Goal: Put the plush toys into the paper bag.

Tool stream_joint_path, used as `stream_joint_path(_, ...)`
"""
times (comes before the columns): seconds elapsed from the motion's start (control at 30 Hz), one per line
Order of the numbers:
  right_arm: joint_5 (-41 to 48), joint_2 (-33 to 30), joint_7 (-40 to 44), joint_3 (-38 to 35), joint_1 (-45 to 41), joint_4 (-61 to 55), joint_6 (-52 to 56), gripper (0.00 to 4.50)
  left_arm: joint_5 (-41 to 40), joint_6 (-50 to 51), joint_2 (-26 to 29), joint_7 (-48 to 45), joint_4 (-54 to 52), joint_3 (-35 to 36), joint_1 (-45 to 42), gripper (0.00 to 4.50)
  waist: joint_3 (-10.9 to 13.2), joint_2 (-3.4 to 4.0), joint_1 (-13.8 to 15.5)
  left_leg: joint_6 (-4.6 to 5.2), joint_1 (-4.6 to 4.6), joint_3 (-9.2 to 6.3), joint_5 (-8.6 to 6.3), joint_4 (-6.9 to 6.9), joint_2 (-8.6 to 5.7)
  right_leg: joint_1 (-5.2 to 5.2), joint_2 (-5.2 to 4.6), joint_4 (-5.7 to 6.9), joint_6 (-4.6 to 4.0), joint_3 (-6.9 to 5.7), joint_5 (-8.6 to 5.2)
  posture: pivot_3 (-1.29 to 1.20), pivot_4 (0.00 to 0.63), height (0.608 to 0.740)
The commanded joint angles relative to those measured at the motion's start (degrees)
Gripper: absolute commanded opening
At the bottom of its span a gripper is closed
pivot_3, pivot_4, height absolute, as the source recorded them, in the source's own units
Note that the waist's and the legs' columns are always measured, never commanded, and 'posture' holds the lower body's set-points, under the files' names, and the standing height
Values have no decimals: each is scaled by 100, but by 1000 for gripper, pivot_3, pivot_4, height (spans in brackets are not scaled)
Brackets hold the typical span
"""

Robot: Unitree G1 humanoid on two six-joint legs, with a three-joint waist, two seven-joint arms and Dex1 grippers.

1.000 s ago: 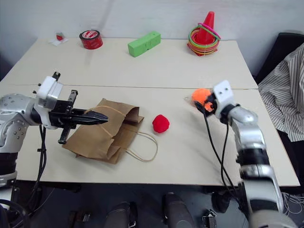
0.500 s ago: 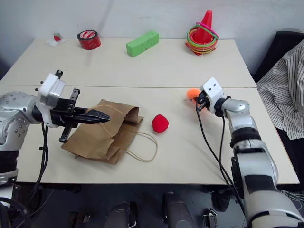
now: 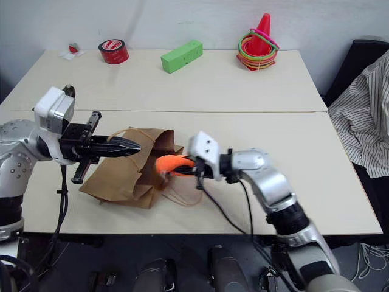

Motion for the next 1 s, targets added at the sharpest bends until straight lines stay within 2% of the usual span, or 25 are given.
stream_joint_path(0.03,-552,344,-289,399,-369,582,-343,129,-533,308,-111,182,-255,248,-92,0,-2,-4,2,0,0,0,0,0,0,0,0,1,0,1,0,0,150,740)
stream_joint_path(0.3,-934,1300,-444,755,-824,1472,-648,129,-544,367,-120,179,-196,156,-56,0,-3,-7,-17,0,-1,6,0,-6,1,-9,3,1,-2,8,-1,0,150,740)
stream_joint_path(0.47,-937,1660,-445,728,-655,1830,-1152,129,-396,241,-126,121,-118,85,6,0,-4,-9,-14,0,-1,7,-1,-6,1,-9,3,1,-2,8,-1,0,150,740)
stream_joint_path(0.53,-781,1654,-211,686,-487,1836,-1249,844,-340,187,-118,105,-84,90,46,0,-7,-13,-5,1,-1,7,-1,-6,1,-9,0,0,-2,8,-1,0,150,740)
stream_joint_path(0.57,-698,1626,-81,656,-418,1789,-1288,1038,-329,168,-114,99,-75,99,65,0,-7,-13,-2,2,-1,7,-2,-6,1,-8,0,-1,-2,8,-1,0,150,740)
stream_joint_path(0.67,-577,1578,93,523,-325,1694,-1471,2149,-310,140,-108,83,-68,119,98,0,-6,-14,-6,3,-2,8,-3,-4,1,-8,0,-1,-2,8,-1,0,150,740)
stream_joint_path(0.87,408,795,1087,-160,-140,852,-1049,4272,-306,174,115,-117,-171,150,274,0,-6,-14,-5,4,-1,8,-4,-6,1,-8,0,-1,-1,9,-1,0,150,740)
stream_joint_path(0.9,605,616,1227,-306,-93,666,-920,4465,-296,183,223,-223,-183,142,320,0,-4,-16,-4,5,0,9,-4,-6,2,-8,0,-1,-1,11,-1,0,150,740)
stream_joint_path(1.0,1075,211,1420,-788,193,317,-775,4465,-247,148,462,-437,-108,126,326,0,-4,-17,8,5,0,8,-5,-10,2,-8,2,-3,-2,9,-1,0,150,740)
